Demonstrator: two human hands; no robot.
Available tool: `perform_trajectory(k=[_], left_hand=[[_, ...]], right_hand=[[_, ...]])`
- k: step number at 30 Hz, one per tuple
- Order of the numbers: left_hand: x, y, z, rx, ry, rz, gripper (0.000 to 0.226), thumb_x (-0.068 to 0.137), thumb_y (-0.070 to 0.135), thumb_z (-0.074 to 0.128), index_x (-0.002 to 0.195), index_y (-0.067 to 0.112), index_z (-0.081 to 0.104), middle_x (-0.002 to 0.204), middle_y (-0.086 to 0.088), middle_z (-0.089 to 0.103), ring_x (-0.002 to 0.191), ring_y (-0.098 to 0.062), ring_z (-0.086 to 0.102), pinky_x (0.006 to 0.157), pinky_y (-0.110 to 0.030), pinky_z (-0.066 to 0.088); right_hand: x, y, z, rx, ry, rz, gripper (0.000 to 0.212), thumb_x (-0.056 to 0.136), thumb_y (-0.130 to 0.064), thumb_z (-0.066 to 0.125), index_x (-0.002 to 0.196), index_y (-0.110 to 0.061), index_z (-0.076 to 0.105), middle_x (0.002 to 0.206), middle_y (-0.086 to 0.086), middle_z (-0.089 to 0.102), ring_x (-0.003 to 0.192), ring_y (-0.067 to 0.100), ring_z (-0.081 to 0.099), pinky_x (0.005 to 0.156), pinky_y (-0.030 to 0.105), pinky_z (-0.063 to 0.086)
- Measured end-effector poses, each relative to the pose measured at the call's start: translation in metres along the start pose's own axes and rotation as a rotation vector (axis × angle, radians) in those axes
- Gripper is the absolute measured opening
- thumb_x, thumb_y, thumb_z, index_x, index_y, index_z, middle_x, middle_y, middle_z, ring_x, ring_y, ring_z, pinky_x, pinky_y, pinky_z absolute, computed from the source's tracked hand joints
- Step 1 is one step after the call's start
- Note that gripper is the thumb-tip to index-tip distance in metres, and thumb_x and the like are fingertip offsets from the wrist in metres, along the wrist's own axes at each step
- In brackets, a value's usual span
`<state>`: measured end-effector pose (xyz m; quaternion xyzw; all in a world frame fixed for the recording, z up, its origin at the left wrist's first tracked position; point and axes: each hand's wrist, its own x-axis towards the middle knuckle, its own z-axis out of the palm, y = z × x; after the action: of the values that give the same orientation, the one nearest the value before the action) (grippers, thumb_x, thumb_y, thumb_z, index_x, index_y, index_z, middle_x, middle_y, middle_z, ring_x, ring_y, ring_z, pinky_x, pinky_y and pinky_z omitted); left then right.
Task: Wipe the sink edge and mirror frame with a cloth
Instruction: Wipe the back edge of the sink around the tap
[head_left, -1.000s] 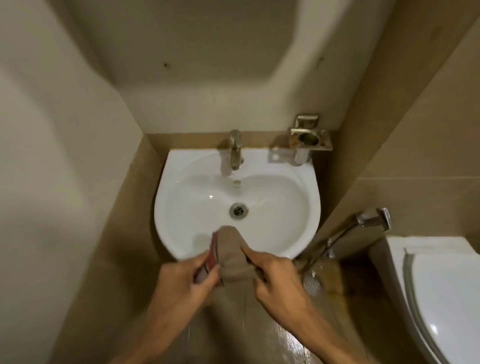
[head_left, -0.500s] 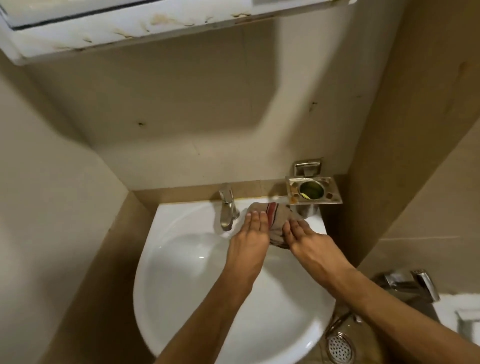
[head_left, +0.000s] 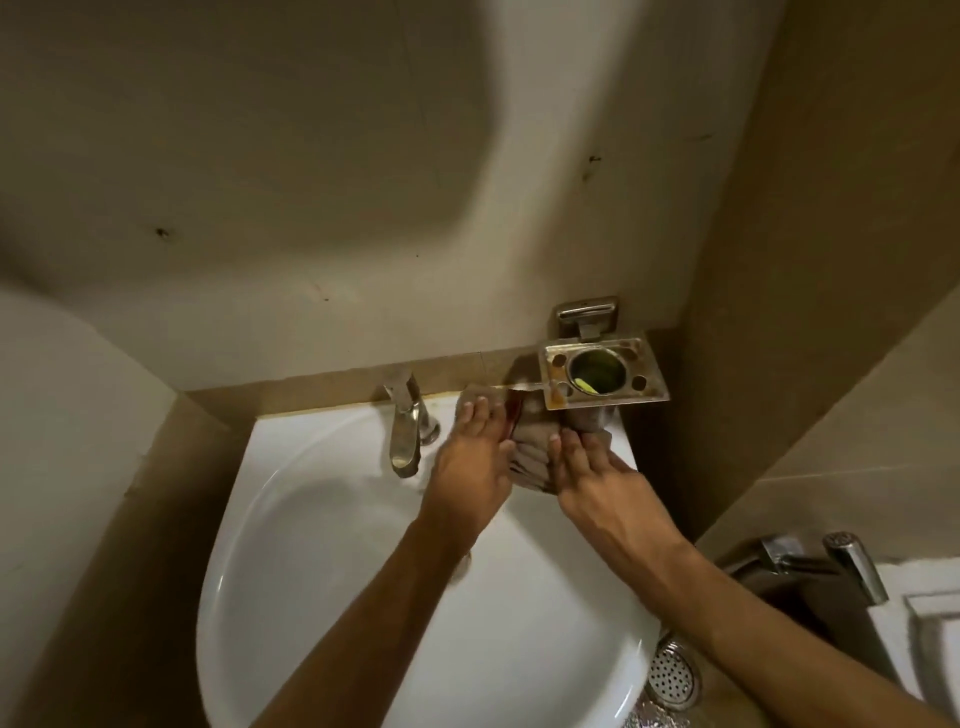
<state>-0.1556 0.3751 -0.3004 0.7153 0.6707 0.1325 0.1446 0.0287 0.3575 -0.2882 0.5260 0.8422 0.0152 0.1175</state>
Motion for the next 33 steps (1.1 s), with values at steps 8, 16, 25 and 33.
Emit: perform_trajectory(k=[8, 16, 25, 33], left_hand=[[-0.015, 0.053, 0.026, -0.103, 0.033, 0.159, 0.048, 0.107, 0.019, 0.051, 0.155, 0.012, 0.050, 0.170, -0.009, 0.035, 0.162, -0.025, 0.021, 0.131, -0.034, 0.016], [-0.067, 0.099, 0.046, -0.405, -0.010, 0.152, 0.051, 0.108, 0.017, 0.053, 0.158, 0.016, 0.047, 0.168, -0.001, 0.039, 0.159, -0.014, 0.028, 0.131, -0.027, 0.018], [-0.137, 0.083, 0.022, -0.449, -0.227, 0.065, 0.047, 0.106, 0.026, 0.063, 0.152, 0.029, 0.056, 0.124, -0.003, 0.079, 0.100, -0.017, 0.073, 0.092, -0.015, 0.050], [-0.195, 0.052, -0.033, 0.074, -0.495, 0.311, 0.038, 0.107, 0.030, 0.056, 0.143, 0.022, 0.058, 0.100, -0.017, 0.075, 0.092, -0.036, 0.069, 0.075, -0.035, 0.047]], right_hand=[[-0.038, 0.044, 0.015, 0.340, 0.091, 0.066, 0.094, 0.085, -0.004, 0.079, 0.163, -0.012, 0.028, 0.163, 0.022, 0.042, 0.146, 0.043, 0.047, 0.116, 0.048, 0.047], [-0.098, 0.039, 0.043, 0.786, 0.223, 0.250, 0.062, 0.072, 0.012, 0.060, 0.129, -0.010, 0.068, 0.094, 0.005, 0.078, 0.074, 0.028, 0.075, 0.063, 0.017, 0.048], [-0.164, 0.006, 0.037, 1.006, 0.154, 0.390, 0.065, 0.080, 0.023, 0.065, 0.137, -0.008, 0.069, 0.087, -0.005, 0.072, 0.072, -0.006, 0.061, 0.070, -0.011, 0.038], [-0.225, -0.076, 0.036, 1.242, 0.012, 0.413, 0.043, 0.083, 0.011, 0.077, 0.106, -0.025, 0.083, 0.090, -0.019, 0.081, 0.092, -0.001, 0.074, 0.067, -0.004, 0.044]])
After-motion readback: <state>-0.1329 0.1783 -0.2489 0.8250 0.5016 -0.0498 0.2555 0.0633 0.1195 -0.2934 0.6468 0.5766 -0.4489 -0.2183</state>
